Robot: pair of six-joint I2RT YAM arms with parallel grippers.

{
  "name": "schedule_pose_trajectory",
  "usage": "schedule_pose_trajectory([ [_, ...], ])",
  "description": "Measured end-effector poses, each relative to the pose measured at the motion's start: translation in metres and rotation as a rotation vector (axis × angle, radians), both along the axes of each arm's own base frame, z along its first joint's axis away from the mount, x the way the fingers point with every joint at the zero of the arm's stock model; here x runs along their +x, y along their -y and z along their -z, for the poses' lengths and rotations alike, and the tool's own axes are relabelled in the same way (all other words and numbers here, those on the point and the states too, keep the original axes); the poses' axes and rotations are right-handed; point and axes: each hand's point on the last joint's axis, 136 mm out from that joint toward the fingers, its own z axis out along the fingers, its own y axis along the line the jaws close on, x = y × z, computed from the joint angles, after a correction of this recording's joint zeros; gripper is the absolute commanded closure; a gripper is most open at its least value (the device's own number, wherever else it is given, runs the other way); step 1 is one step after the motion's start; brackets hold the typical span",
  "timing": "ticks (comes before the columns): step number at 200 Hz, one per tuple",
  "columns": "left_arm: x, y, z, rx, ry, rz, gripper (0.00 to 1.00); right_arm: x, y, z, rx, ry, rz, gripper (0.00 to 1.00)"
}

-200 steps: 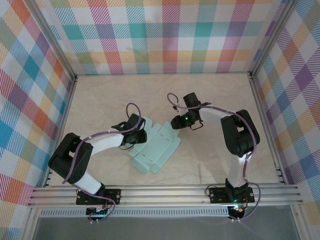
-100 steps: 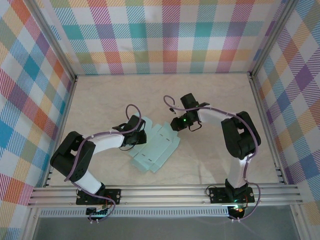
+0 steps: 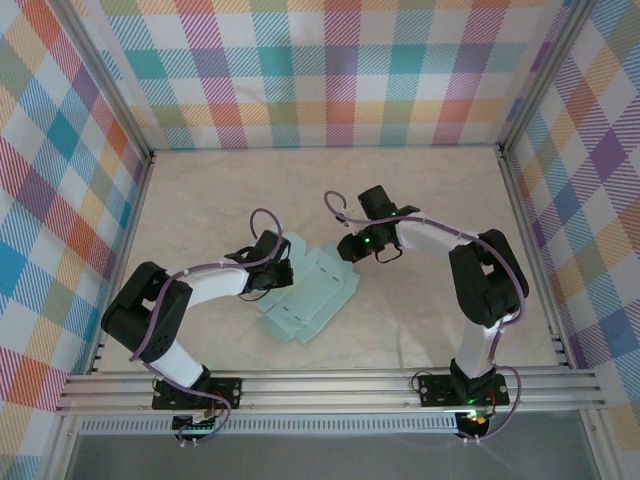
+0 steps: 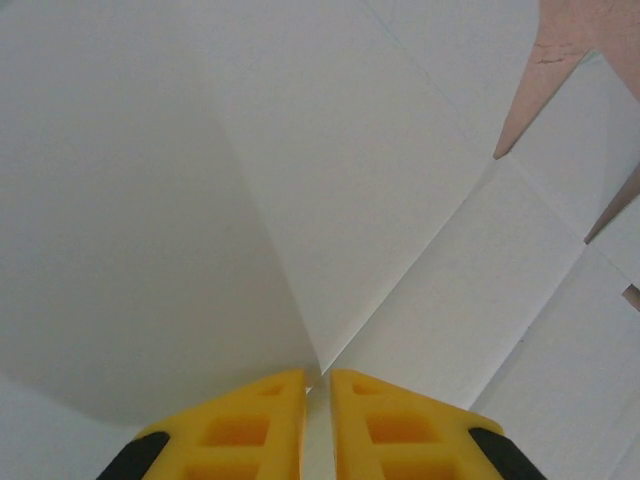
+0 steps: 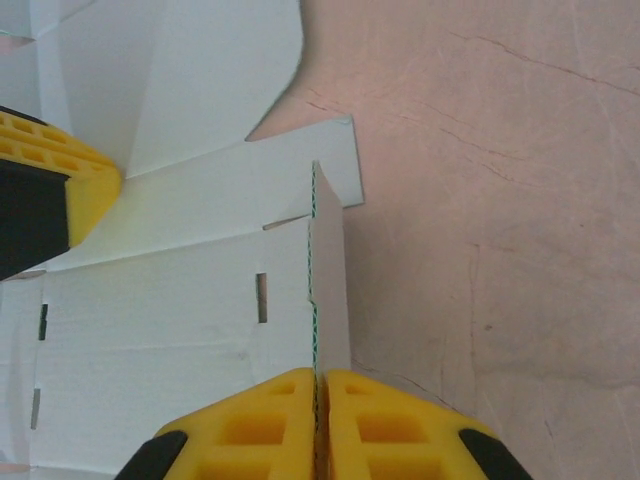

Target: Fold the paper box

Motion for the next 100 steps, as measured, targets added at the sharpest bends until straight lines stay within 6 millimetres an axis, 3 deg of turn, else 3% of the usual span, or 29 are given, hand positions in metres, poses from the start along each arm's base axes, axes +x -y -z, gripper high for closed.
schedule_pose_trajectory([
  [17,0.000,0.000,0.000,-0.001,0.001,0.000,0.85,-0.003,-0.001,0.001,0.003,-0.010,0.009,0.65],
  [33,0.001,0.000,0.000,-0.003,0.003,-0.003,0.85,-0.002,0.000,0.002,-0.015,0.006,0.034,0.36],
  [43,0.001,0.000,0.000,-0.003,0.002,-0.011,0.85,0.000,0.006,0.002,-0.025,0.022,0.071,0.26],
  [55,0.001,-0.001,0.000,-0.008,0.000,-0.031,0.84,-0.002,0.014,0.001,-0.032,0.038,0.124,0.22],
  [100,-0.002,-0.007,0.002,-0.092,-0.018,-0.200,0.85,-0.024,0.049,-0.013,0.066,0.007,0.448,0.22],
])
